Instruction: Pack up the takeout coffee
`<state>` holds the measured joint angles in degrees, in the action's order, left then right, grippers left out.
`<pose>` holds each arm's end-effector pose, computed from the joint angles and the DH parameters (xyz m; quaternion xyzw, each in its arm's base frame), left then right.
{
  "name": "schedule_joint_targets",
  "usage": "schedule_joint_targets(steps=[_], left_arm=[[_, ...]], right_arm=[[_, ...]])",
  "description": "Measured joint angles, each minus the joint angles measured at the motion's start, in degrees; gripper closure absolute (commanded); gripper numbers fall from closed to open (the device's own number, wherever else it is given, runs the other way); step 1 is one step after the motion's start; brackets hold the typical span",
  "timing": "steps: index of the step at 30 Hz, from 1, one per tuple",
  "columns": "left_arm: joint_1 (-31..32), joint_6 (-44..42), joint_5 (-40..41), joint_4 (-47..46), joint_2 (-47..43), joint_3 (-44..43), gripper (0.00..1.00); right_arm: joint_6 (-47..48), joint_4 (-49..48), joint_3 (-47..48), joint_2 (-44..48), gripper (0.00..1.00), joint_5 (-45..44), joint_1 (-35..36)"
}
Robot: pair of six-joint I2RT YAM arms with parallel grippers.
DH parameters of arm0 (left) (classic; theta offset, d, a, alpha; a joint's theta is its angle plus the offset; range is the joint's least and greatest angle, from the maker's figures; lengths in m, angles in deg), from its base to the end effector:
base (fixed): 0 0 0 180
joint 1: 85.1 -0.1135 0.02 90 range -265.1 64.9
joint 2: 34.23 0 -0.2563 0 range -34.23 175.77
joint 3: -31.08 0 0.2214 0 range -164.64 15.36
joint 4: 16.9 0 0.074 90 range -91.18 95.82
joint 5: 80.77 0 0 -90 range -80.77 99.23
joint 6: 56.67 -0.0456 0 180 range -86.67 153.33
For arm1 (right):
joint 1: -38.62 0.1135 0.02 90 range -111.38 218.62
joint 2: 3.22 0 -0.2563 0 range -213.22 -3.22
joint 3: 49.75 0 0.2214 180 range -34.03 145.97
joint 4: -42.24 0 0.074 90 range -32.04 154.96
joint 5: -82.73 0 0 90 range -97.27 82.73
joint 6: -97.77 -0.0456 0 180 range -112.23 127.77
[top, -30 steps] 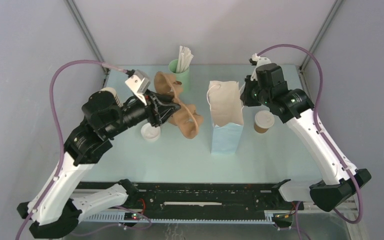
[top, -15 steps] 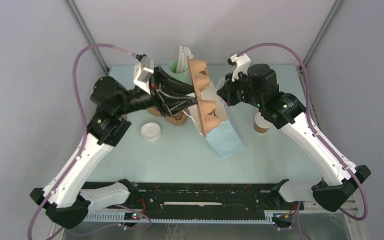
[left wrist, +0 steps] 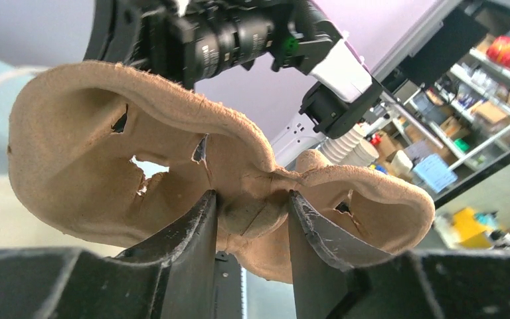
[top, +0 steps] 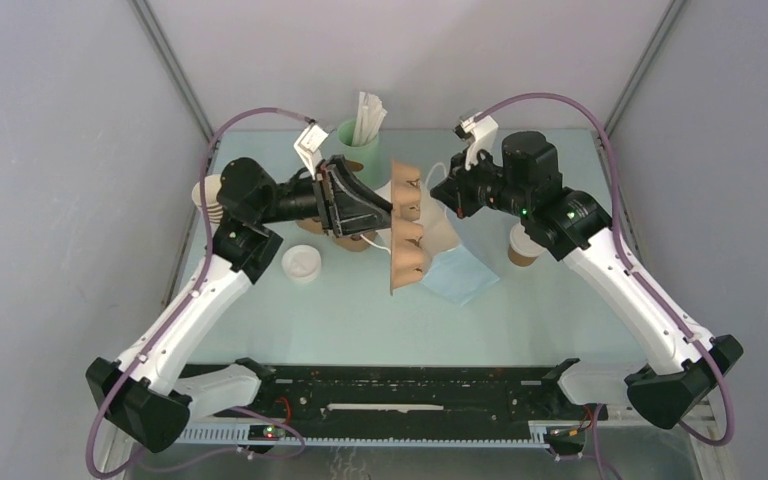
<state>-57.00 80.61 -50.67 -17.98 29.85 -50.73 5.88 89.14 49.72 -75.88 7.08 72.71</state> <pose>0.1671 -0.1340 0.4427 0.3163 0.5649 -0.6607 0.3799 0.2025 0.1507 0.4174 -0.2943 0.7614 0.2729 0.5090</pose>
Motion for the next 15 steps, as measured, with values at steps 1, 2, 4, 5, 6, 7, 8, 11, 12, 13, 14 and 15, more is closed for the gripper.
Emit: schedule_joint_targets(steps=[1,2,4,5,6,7,8,11,12,13,14,15], left_arm=[[-0.2,1.0,0.5,0.9,0.0,0.5,1.0],[-0.4,1.7,1.0,1.7,0.0,0.8,1.0],[-1.0,3.5,2.0,3.5,0.0,1.8,1.0],[-1.4,4.2,2.4,3.9,0.0,2.3,1.0],[-1.7,5.0,2.6,4.0,0.0,3.0,1.0],[-1.9,5.7,2.6,4.1,0.2,3.6,1.0],[-2.0,6.4,2.5,4.1,0.6,4.1,1.0],[-2.2,9.4,0.9,1.5,3.2,5.1,1.0],[-2.3,10.8,-0.2,-0.1,4.3,5.5,1.0],[-2.5,12.1,-1.0,-1.7,5.6,5.6,1.0],[-2.8,13.2,-1.9,-3.0,7.0,5.7,1.0],[-3.0,14.2,-2.3,-4.0,8.2,5.7,1.0]], right_arm=[[0.2,-0.3,-0.2,0.0,1.0,0.2,0.0],[0.2,-0.5,-0.3,0.1,1.0,0.3,0.0],[0.3,-1.0,-0.8,0.3,1.0,0.6,0.0],[0.3,-1.1,-0.9,0.4,1.0,0.8,0.0],[0.3,-1.2,-1.0,0.4,1.0,1.0,0.0],[0.3,-1.4,-1.0,0.5,1.0,1.3,0.0],[0.3,-1.5,-1.0,0.5,1.0,1.6,0.0],[0.5,-1.8,-1.0,0.5,1.0,2.8,0.0],[0.6,-1.8,-1.0,0.5,1.0,3.1,-0.1],[0.6,-1.8,-1.0,0.5,1.0,3.8,-0.3],[0.6,-1.8,-1.0,0.5,1.0,4.3,-0.4],[0.7,-1.9,-1.1,0.5,1.0,5.2,-0.6]])
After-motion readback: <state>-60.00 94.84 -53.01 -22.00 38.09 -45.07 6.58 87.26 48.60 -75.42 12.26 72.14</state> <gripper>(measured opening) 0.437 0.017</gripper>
